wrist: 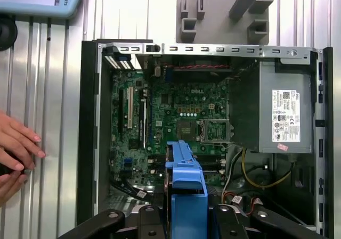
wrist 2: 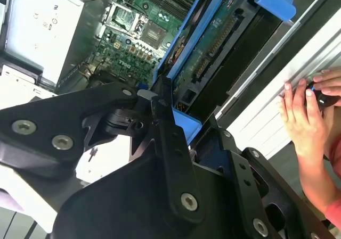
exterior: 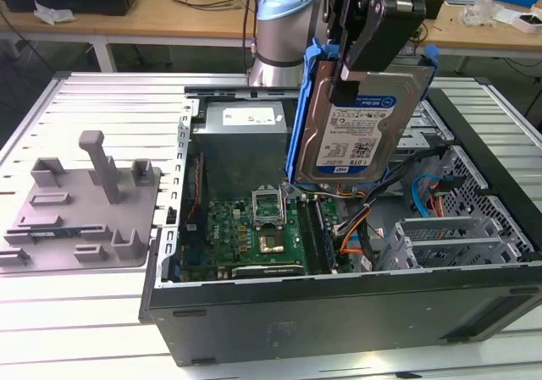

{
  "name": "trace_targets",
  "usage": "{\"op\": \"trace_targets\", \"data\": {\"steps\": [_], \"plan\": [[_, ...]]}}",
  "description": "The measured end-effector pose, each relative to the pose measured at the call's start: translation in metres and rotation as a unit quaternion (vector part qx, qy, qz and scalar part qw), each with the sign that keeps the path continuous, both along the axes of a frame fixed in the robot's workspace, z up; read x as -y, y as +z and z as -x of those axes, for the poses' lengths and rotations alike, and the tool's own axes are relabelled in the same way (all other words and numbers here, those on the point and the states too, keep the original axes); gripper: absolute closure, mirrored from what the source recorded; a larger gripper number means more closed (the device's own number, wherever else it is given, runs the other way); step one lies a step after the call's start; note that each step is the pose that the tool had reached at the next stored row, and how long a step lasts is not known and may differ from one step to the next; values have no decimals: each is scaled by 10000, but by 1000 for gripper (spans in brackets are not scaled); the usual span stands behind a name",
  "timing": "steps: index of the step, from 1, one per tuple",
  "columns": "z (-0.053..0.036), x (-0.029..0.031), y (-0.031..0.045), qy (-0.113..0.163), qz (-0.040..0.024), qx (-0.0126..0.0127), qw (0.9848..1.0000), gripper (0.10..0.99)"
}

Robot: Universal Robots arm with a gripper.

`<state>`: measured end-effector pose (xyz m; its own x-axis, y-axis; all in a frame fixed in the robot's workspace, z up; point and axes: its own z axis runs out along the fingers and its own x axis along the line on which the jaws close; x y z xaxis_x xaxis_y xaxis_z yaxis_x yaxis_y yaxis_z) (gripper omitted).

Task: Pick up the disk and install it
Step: 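Insert the disk into the insertion slot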

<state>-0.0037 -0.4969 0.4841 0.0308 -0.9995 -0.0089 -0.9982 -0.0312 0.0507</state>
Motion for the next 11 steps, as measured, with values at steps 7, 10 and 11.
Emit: {"op": "trace_targets", "data": {"steps": [7, 10, 11], "plan": [[0, 78, -13, 0, -55, 63, 10000, 718], [0, 80, -19, 0, -54, 105, 9999, 718], [0, 81, -23, 1, -56, 113, 9999, 718]]}}
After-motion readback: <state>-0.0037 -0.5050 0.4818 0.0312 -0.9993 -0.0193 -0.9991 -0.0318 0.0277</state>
